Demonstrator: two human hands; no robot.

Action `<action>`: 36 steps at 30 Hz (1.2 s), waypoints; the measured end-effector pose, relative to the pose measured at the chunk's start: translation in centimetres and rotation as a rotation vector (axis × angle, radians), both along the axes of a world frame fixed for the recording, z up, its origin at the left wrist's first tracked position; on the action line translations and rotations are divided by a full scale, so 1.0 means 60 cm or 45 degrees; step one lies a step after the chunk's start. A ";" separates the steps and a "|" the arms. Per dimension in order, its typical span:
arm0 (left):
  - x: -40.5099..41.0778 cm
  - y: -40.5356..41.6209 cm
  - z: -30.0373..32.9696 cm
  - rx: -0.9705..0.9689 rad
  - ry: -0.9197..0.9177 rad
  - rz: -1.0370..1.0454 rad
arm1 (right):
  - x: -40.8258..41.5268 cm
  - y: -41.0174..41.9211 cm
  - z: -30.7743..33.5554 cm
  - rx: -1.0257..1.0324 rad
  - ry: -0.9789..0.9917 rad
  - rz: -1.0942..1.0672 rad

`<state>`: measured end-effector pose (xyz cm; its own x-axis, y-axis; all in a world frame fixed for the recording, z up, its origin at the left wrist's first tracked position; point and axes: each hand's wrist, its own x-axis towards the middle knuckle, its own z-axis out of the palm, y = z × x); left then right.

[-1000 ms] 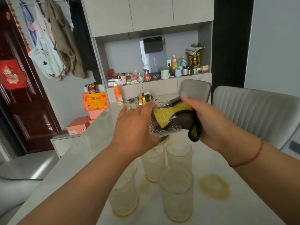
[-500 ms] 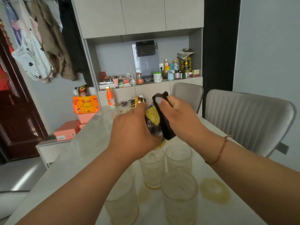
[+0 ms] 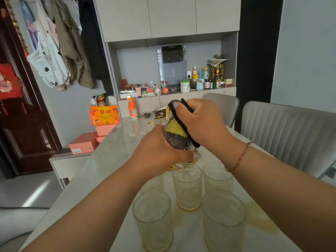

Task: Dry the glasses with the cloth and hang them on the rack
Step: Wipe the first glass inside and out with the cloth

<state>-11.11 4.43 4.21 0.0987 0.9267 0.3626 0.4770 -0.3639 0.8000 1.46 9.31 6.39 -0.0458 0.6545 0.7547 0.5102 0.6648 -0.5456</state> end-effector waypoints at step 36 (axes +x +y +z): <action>0.014 0.022 -0.024 -0.560 -0.666 -0.808 | 0.072 -0.011 0.005 -0.178 0.755 0.529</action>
<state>-10.25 5.74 2.75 0.5571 0.8197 0.1334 -0.1676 -0.0463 0.9848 5.80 8.66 6.71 0.0790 0.7641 0.6403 -0.1759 0.6429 -0.7455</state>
